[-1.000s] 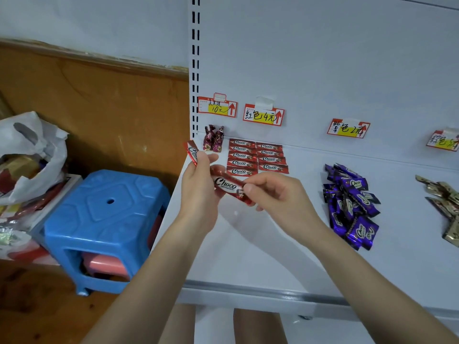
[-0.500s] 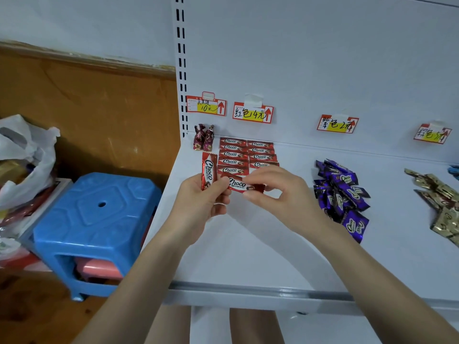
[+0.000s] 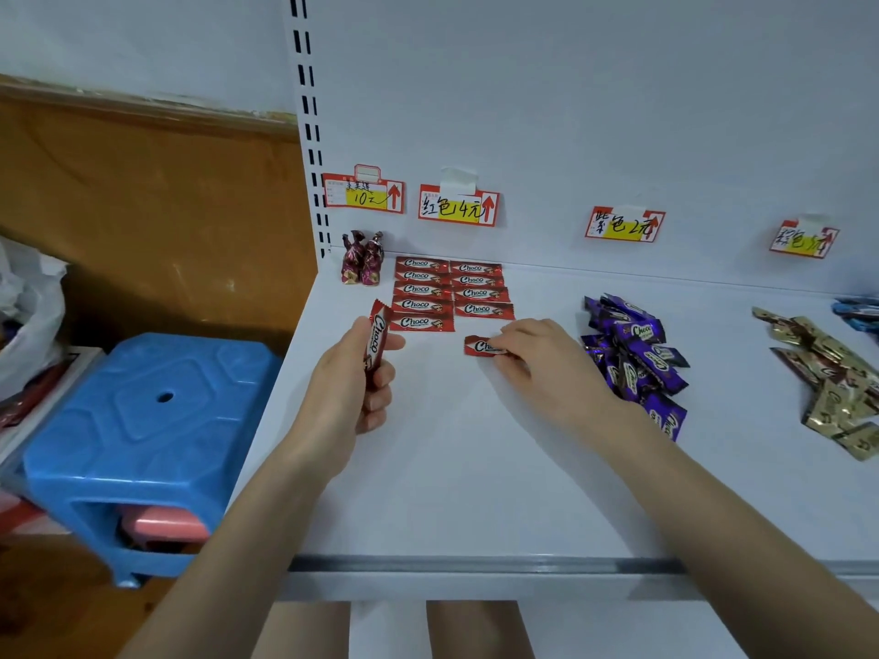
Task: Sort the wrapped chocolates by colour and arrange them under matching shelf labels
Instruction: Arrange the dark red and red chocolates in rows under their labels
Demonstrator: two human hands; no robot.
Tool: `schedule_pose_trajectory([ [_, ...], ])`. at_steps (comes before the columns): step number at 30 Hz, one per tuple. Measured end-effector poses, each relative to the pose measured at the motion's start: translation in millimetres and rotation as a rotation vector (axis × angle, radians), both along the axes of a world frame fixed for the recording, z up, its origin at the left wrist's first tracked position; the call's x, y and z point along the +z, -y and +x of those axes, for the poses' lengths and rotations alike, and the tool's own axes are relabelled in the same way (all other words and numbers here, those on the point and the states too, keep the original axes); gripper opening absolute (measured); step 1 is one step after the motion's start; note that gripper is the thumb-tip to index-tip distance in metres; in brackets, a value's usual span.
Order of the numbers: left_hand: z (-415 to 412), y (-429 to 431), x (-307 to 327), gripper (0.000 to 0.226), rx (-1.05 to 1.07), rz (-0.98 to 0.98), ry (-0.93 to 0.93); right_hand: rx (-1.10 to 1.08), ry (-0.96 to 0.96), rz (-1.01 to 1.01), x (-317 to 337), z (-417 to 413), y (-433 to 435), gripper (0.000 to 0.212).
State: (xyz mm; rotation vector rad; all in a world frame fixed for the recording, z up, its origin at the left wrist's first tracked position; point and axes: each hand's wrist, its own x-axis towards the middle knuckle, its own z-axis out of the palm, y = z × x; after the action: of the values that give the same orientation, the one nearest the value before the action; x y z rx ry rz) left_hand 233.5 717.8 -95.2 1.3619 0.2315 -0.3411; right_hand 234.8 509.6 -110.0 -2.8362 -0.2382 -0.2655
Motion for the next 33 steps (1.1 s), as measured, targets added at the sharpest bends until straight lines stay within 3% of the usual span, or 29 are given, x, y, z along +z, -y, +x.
schedule_pose_trajectory([
  [10,0,-7,-5,0.041,0.041,-0.163,0.002,-0.008,-0.043,-0.013,-4,16,-11,0.033],
  [16,-1,-8,-6,0.042,0.045,-0.169,0.001,-0.051,0.102,0.077,-7,10,-15,0.031],
  [27,-1,-6,-3,0.041,0.059,-0.155,0.004,-0.041,0.092,0.073,-11,12,-14,0.029],
  [30,-3,-6,-1,0.038,0.045,-0.187,0.002,-0.041,0.158,0.222,-5,7,-17,0.025],
  [33,-6,-7,0,0.039,0.008,-0.298,0.015,-0.038,0.169,0.524,9,-3,-28,0.016],
])
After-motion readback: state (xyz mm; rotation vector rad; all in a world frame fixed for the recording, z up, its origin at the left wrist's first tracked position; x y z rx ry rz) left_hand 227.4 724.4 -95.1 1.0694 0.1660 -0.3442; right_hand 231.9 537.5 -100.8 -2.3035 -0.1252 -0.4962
